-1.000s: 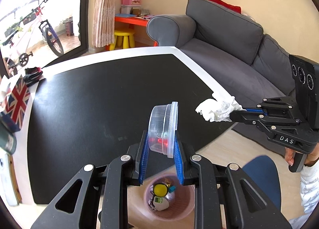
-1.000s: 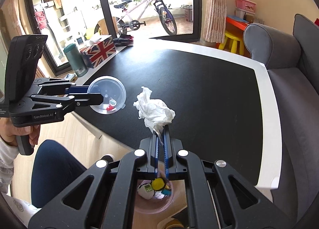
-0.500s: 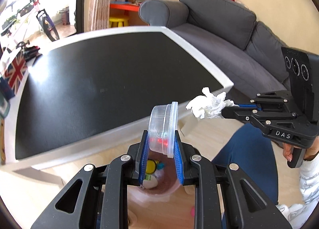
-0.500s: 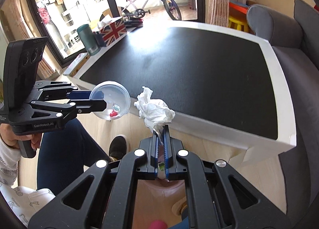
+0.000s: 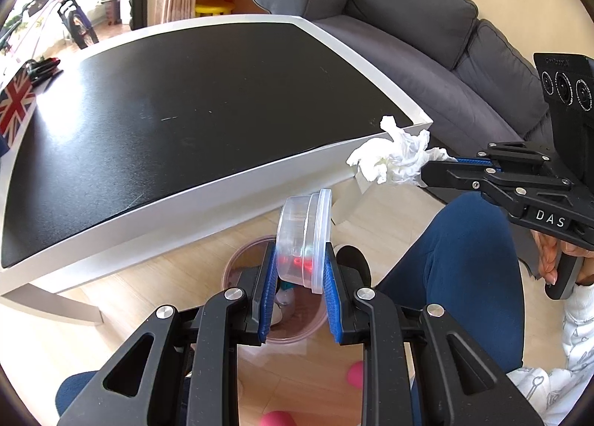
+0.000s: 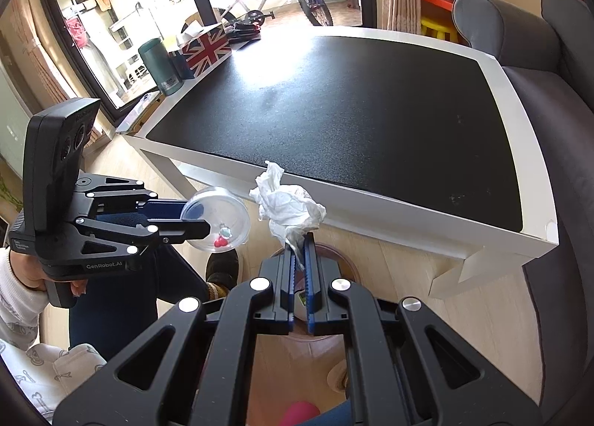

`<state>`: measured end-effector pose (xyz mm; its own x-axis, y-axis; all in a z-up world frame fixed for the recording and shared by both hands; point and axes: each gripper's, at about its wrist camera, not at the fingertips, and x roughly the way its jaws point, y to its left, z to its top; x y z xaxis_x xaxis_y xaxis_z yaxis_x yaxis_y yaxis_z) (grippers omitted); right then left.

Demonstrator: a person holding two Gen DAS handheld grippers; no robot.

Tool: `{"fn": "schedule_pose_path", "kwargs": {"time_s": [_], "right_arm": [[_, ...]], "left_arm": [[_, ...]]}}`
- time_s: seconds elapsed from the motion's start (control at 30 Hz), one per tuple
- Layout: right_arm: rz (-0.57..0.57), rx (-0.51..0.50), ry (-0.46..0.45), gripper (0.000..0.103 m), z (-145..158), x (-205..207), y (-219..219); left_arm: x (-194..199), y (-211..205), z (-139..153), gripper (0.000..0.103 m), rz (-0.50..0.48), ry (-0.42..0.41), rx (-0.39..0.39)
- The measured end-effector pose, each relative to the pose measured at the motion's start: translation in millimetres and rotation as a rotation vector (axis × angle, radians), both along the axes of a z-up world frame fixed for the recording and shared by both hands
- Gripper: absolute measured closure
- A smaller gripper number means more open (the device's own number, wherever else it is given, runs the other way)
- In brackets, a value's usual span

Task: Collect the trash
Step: 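Carry the container and tissue over the pink bin with both tools, then open both tools to drop the container and tissue into the bin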

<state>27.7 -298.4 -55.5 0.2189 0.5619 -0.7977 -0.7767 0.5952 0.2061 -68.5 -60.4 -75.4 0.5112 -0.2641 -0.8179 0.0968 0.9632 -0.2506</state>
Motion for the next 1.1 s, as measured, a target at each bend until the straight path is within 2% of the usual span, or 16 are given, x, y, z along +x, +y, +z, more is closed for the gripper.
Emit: {"fn": "schedule_pose_path", "kwargs": {"time_s": [0.1, 0.17, 0.23, 0.3, 0.4, 1.0, 1.1], "right_arm": [[-0.001, 0.002, 0.005, 0.099, -0.8, 2.5, -0.7], [-0.002, 0.000, 0.007, 0.099, -1.7, 3.1, -0.8], [-0.004, -0.001, 0.010, 0.099, -2.4, 3.8, -0.7], [-0.005, -0.001, 0.012, 0.099, -2.6, 4.2, -1.2], [-0.004, 0.000, 0.012, 0.099, -2.7, 4.3, -1.1], [0.042, 0.012, 0.042, 0.099, -7.6, 2.1, 8.3], [0.060, 0.015, 0.042, 0.095, -8.0, 0.8, 12.5]], "left_arm": [[0.5, -2.5, -1.2, 0.077, -0.005, 0.002, -0.005], [1.8, -1.8, -1.8, 0.067, -0.001, 0.004, -0.007], [1.5, -1.2, -0.8, 0.027, 0.006, -0.006, -0.014], [0.6, 0.7, 2.7, 0.013, 0.026, -0.034, -0.015], [2.1, 8.7, 4.7, 0.008, 0.064, -0.031, -0.016], [-6.9, 26.0, 21.2, 0.008, 0.129, -0.067, -0.048], [-8.2, 30.4, 24.0, 0.008, 0.141, -0.075, -0.046]]}}
